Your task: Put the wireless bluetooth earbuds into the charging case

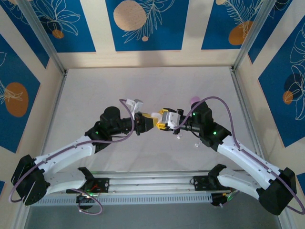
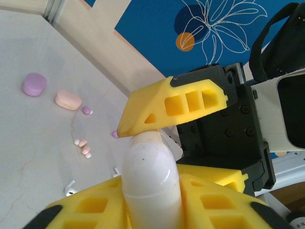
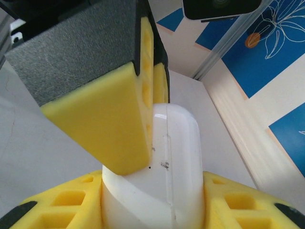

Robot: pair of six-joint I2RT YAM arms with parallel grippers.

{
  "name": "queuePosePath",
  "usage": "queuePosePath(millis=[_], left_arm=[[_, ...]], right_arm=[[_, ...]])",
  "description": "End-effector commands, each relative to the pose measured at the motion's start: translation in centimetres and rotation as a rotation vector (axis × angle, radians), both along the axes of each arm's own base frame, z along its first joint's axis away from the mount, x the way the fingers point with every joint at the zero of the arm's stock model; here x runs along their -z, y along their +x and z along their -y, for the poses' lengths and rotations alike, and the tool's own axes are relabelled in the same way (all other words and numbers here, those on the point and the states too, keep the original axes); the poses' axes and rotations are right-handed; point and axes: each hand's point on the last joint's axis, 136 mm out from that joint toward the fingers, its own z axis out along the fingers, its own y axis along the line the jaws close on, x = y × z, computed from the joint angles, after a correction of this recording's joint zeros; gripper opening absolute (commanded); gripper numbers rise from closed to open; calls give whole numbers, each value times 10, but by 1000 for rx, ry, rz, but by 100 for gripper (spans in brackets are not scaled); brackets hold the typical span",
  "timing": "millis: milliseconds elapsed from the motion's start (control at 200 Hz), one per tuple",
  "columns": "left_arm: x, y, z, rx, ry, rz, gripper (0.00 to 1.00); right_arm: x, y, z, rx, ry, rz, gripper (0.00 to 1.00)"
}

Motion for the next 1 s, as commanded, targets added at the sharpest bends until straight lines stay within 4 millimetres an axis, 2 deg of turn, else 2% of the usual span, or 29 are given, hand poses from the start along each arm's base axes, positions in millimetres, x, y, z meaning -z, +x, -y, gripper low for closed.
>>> queuePosePath(millis=[0, 130, 245, 305, 395, 475, 565, 655, 865, 995], left_arm=[[-15, -5, 7, 40, -20, 41, 22], [-14, -3, 6, 27, -17, 44, 11], [-16, 0, 0, -15, -20, 82, 6], [-18, -1, -4, -25, -22, 128, 6], [-22, -4, -12, -44, -33, 228, 4], [-26, -8, -19, -57, -59, 351, 1], [-30, -14, -26, -70, -86, 469, 4], [-33, -19, -28, -61, -96, 548, 8], [-38, -23, -29, -61, -108, 619, 8], [-39, -24, -31, -67, -127, 627, 8]], right_arm=[[-21, -1, 0, -5, 44, 28, 37], [-24, 0, 0, 1, 52, 23, 41], [-30, -2, 3, 13, 82, -47, 55], [-36, -9, 7, -12, 105, -175, 59], [-49, -25, 16, -122, 150, -423, 60], [-62, -24, 23, -147, 208, -639, 60], [-69, -16, 26, -136, 227, -798, 60], [-68, -17, 22, -174, 204, -887, 61], [-61, -22, 3, -275, 159, -1013, 61], [-47, -14, -7, -227, 110, -1031, 60]])
